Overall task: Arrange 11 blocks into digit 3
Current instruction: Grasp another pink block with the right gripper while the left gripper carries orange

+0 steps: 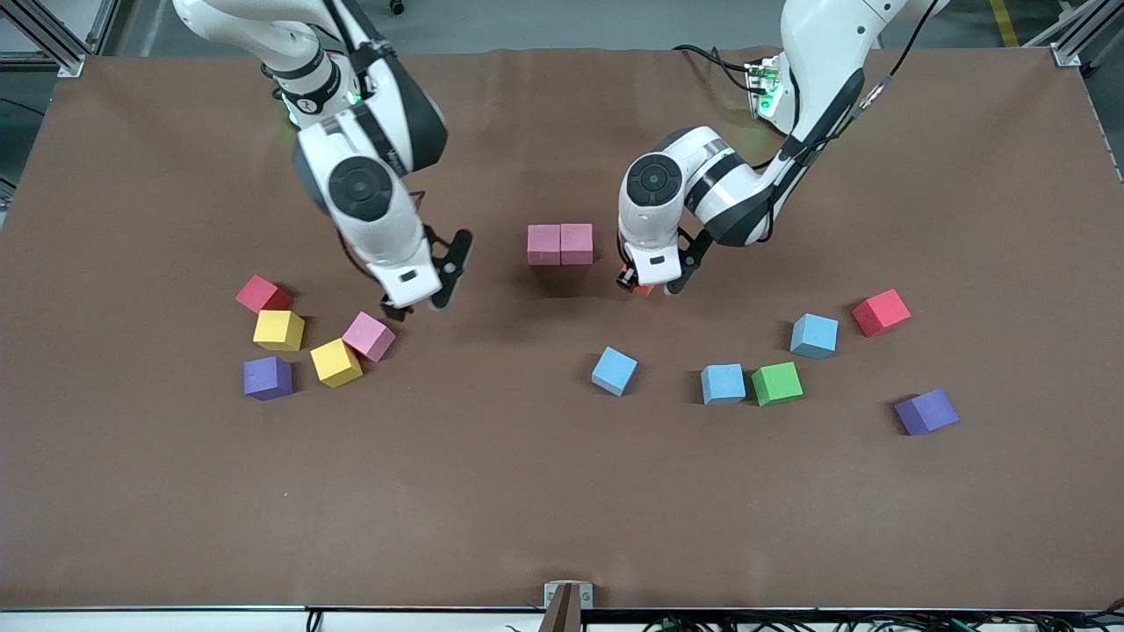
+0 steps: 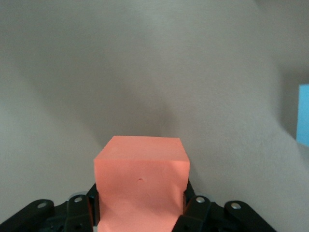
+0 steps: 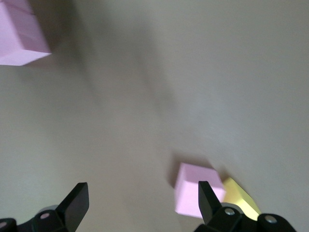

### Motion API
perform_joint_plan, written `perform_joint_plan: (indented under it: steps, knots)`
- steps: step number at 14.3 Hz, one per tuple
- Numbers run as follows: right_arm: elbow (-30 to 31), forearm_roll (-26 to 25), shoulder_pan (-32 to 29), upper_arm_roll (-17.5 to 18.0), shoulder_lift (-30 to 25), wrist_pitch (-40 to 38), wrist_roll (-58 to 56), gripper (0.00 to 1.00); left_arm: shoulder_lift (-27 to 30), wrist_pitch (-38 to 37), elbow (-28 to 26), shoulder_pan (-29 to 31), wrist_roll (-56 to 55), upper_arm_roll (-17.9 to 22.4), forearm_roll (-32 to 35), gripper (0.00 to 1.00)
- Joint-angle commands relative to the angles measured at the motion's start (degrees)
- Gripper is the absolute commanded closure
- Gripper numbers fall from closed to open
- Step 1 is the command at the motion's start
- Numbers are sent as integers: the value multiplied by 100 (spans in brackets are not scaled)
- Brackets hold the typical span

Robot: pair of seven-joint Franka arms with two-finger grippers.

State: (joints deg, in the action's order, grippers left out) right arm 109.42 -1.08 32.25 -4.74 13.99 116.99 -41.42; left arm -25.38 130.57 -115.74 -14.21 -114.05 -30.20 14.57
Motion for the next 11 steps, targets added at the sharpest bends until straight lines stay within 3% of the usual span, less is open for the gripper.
perform_joint_plan:
  steps: [1,5,11]
  knots:
    - [-149,-94,-236,-176,-28,-71,46,0,165,-32,-168,23,-888,-30,-104,72]
    - [-149,-68,-675,-221,16,-45,412,0,104,-32,-229,-21,-1837,-30,-130,70]
    - [-17,-24,-790,-212,34,-107,3950,0,-28,-6,-256,-47,-3157,-187,-139,70]
